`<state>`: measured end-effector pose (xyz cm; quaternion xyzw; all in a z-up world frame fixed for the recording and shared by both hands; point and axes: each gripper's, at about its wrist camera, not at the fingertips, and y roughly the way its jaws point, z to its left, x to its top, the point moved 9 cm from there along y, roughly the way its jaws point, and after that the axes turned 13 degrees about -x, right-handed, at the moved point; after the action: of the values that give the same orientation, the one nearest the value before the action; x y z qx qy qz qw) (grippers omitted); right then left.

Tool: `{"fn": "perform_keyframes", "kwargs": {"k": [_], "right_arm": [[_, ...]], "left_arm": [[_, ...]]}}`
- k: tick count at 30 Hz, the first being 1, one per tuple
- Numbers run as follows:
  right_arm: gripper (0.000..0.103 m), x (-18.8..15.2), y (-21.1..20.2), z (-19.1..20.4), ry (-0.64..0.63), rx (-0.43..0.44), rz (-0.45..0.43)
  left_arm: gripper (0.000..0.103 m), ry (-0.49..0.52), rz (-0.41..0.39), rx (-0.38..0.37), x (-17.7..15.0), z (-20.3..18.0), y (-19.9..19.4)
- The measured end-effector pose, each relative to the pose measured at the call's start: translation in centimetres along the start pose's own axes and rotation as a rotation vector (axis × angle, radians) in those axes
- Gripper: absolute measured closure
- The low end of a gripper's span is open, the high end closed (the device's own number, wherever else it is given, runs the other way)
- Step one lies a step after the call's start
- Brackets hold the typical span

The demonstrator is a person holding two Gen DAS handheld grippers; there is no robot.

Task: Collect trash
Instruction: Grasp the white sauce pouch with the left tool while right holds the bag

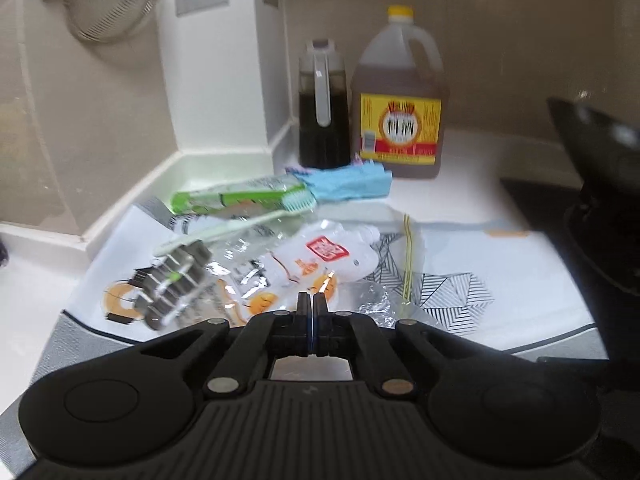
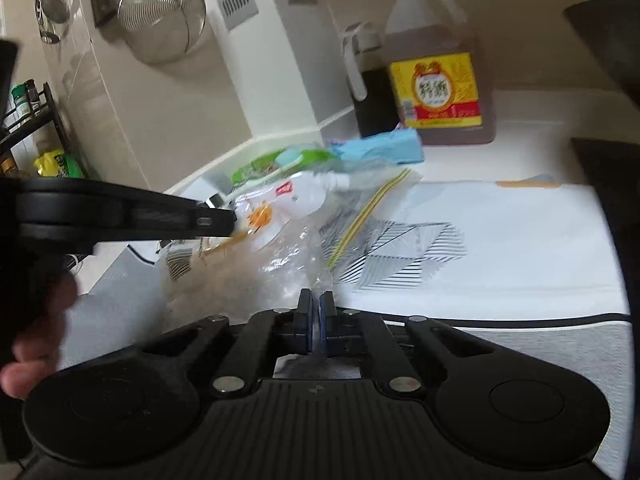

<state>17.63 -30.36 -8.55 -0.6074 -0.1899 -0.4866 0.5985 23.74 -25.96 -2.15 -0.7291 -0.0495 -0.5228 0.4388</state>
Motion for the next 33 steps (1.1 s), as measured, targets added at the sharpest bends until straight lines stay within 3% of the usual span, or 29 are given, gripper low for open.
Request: {"fn": "perform_keyframes", "kwargs": {"k": [6,11,12,14,15,16,18,21,24,27,29,30,31,33], "right_arm": [[0.101,-1.0,-2.8,-2.6,0.021,-0.056,-0.012],[0.097,-0.8,-3.1,-3.0,0.048,-0.069,-0.006],[0.094,-0.5,-2.9,-3.1,0.068,-0.067,-0.005],[0.074,-0.1,-2.5,-2.9,0.092,-0.056,0.001],[0.052,0.0,-2.1,-2.7,0.096,-0.053,0.002],[0.04,0.2,-1.8,-2.4,0.094,-0.047,0.003],[0.04,0.5,-1.1,-1.6,0.076,-0.028,0.001],[0.039,0.9,0.4,-0.5,0.04,-0.032,0.008],[0.038,0.7,2.2,0.2,0.03,-0.039,0.06],[0.037,0.9,3.0,1.0,0.013,-0.036,0.057],[0.049,0.9,3.2,1.5,-0.008,-0.032,0.058],[0.085,0.7,3.2,1.7,-0.023,-0.032,0.063],[0.097,0.5,3.2,1.7,-0.036,-0.036,0.072],[0.099,0.3,2.7,1.7,-0.029,-0.009,0.064]], "left_arm": [[0.103,0.001,-0.043,-0.001,-0.3,1.2,-3.6],[0.102,-0.008,-0.018,-0.033,-0.3,0.9,-2.7],[0.1,-0.014,-0.01,-0.039,-0.1,0.8,-2.2],[0.096,-0.035,0.005,-0.05,0.3,0.5,-0.8],[0.088,-0.044,0.011,-0.055,0.5,0.4,-0.2],[0.076,-0.053,0.018,-0.057,0.6,0.4,0.4],[0.063,-0.059,0.021,-0.053,0.9,0.3,1.5],[0.057,-0.037,0.037,-0.042,1.1,0.1,3.0],[0.042,-0.032,0.064,-0.036,0.9,0.3,4.5],[0.042,-0.031,0.081,-0.023,0.6,0.6,5.6],[0.05,-0.03,0.076,-0.016,0.5,0.8,5.7],[0.067,-0.028,0.07,-0.011,0.5,1.0,5.6],[0.077,-0.025,0.063,-0.019,0.5,1.1,5.3],[0.093,-0.022,0.029,-0.037,0.7,1.0,4.4]]}}
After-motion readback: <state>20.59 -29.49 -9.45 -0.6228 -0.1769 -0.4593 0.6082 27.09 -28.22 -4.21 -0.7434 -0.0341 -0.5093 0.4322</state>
